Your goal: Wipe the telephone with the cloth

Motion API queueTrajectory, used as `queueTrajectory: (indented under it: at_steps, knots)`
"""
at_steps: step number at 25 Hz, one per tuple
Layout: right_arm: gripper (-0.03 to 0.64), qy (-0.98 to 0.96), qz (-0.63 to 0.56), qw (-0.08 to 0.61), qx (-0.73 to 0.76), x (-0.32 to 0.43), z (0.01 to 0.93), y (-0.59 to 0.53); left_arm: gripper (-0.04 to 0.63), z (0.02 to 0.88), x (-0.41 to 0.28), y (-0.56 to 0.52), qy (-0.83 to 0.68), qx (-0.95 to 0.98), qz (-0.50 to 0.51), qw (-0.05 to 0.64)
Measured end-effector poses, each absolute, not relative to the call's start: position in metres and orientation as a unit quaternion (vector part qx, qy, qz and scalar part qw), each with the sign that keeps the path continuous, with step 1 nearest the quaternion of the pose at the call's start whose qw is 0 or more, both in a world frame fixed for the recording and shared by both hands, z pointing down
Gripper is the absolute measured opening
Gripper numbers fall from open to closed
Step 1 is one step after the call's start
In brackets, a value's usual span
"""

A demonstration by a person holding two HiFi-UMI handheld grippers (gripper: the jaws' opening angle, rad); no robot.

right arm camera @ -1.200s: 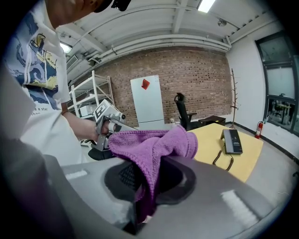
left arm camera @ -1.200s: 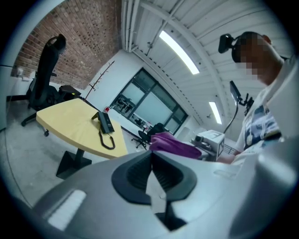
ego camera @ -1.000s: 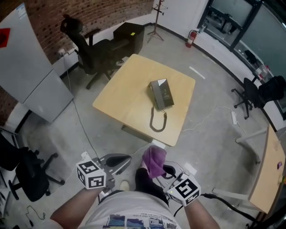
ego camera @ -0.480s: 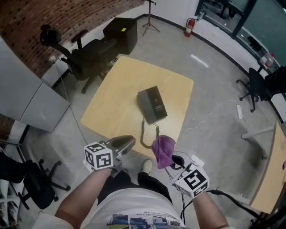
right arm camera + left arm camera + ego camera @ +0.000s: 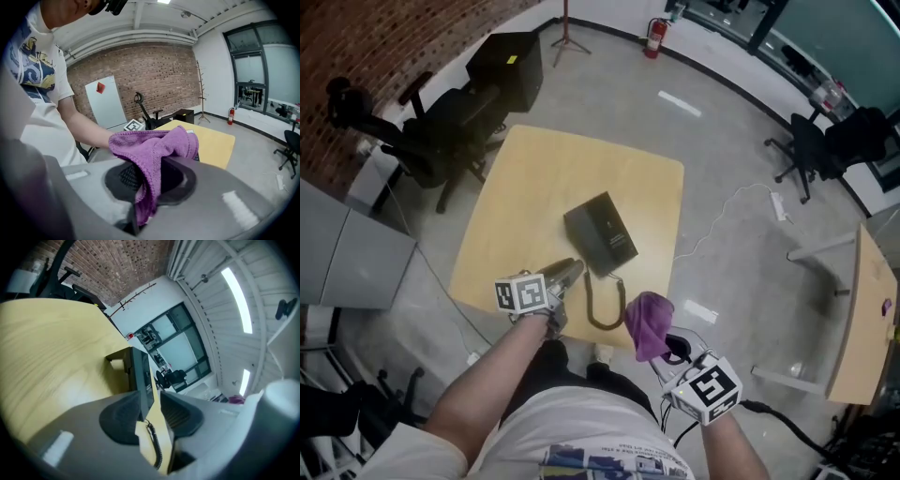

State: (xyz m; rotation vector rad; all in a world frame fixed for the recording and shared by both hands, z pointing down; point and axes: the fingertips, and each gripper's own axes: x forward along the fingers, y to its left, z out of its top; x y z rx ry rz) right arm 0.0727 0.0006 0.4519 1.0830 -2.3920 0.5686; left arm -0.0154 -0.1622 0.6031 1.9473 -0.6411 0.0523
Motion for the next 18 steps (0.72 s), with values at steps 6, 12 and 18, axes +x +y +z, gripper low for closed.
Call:
queueTrajectory:
  at_steps: [6, 12, 18]
  knots:
    - [0.043, -0.845, 0.216, 0.239, 0.427, 0.066, 0.447, -0.008, 0.126, 0.632, 0.006, -0.194, -0.251, 0.804, 0.027, 0.538]
    - [0.044, -0.818, 0.236, 0.258, 0.457, 0.074, 0.445, 0.002, 0.133, 0.643, 0.024, -0.205, -0.243, 0.790, 0.021, 0.563]
    - [0.044, -0.803, 0.238, 0.260, 0.479, 0.079, 0.447, 0.007, 0.087, 0.643, 0.027, -0.203, -0.245, 0.784, 0.020, 0.570]
